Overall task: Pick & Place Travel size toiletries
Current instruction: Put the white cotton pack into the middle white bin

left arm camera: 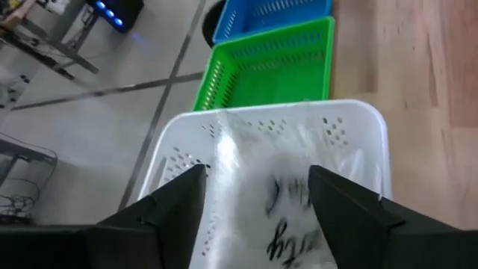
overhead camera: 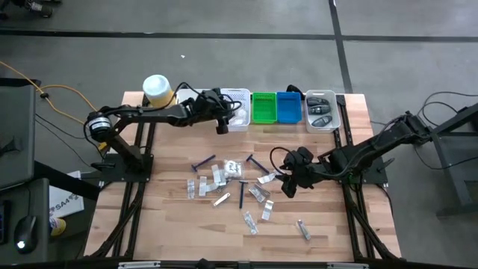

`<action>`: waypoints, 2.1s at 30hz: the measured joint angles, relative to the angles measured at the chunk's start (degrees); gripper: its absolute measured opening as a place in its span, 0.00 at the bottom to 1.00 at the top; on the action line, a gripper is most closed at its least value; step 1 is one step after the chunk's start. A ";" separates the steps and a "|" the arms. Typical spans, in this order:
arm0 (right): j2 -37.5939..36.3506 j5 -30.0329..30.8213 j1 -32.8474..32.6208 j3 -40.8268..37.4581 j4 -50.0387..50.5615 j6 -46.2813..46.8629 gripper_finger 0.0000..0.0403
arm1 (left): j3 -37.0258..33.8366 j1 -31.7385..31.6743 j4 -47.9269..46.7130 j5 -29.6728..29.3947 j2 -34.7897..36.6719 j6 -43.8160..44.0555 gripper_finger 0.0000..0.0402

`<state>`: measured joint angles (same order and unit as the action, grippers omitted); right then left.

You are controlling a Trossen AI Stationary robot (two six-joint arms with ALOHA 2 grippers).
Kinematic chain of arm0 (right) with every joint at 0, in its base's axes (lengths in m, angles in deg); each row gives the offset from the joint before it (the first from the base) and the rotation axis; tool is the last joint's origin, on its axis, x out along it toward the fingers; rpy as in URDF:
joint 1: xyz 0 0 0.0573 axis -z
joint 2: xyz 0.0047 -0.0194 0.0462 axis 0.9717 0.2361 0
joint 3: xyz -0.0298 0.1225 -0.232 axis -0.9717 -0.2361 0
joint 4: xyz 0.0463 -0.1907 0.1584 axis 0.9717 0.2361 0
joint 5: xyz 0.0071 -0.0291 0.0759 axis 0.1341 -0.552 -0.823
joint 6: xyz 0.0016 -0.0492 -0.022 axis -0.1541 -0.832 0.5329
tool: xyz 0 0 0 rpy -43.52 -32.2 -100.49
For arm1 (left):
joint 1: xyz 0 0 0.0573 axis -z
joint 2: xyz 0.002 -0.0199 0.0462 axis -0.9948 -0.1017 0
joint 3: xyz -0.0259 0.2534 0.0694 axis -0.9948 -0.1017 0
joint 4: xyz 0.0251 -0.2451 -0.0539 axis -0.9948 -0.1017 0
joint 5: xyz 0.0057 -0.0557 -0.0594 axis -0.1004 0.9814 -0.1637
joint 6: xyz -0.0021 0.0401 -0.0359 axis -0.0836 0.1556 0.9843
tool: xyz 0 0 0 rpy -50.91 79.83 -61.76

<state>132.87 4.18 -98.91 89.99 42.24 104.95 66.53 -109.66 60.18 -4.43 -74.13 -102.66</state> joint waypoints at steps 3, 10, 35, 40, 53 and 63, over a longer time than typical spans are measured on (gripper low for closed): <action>0.00 0.08 -0.37 0.00 0.00 0.28 0.47 | -0.02 0.01 0.70 -0.01 -0.02 0.10 0.60; 0.00 0.13 -1.67 -0.02 -0.06 0.65 0.47 | -0.04 0.18 -3.38 1.26 2.04 2.60 0.58; 0.20 2.22 -6.60 -0.07 -0.16 0.33 0.47 | -0.21 24.87 -23.36 5.78 4.17 19.45 0.53; 0.20 2.21 -6.60 -0.07 -0.68 0.42 0.47 | -0.24 26.37 -21.58 5.77 0.34 17.94 0.53; 0.20 2.25 -6.75 -0.07 -1.27 0.28 0.47 | -0.33 25.91 -18.77 3.02 -7.26 18.27 0.53; 0.20 2.24 -6.71 -0.07 -1.29 0.26 0.47 | -0.15 25.89 -17.06 3.04 -11.02 18.91 0.53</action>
<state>133.07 6.42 -105.62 89.93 40.95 105.21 66.37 -83.78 43.12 -1.40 -85.14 -83.75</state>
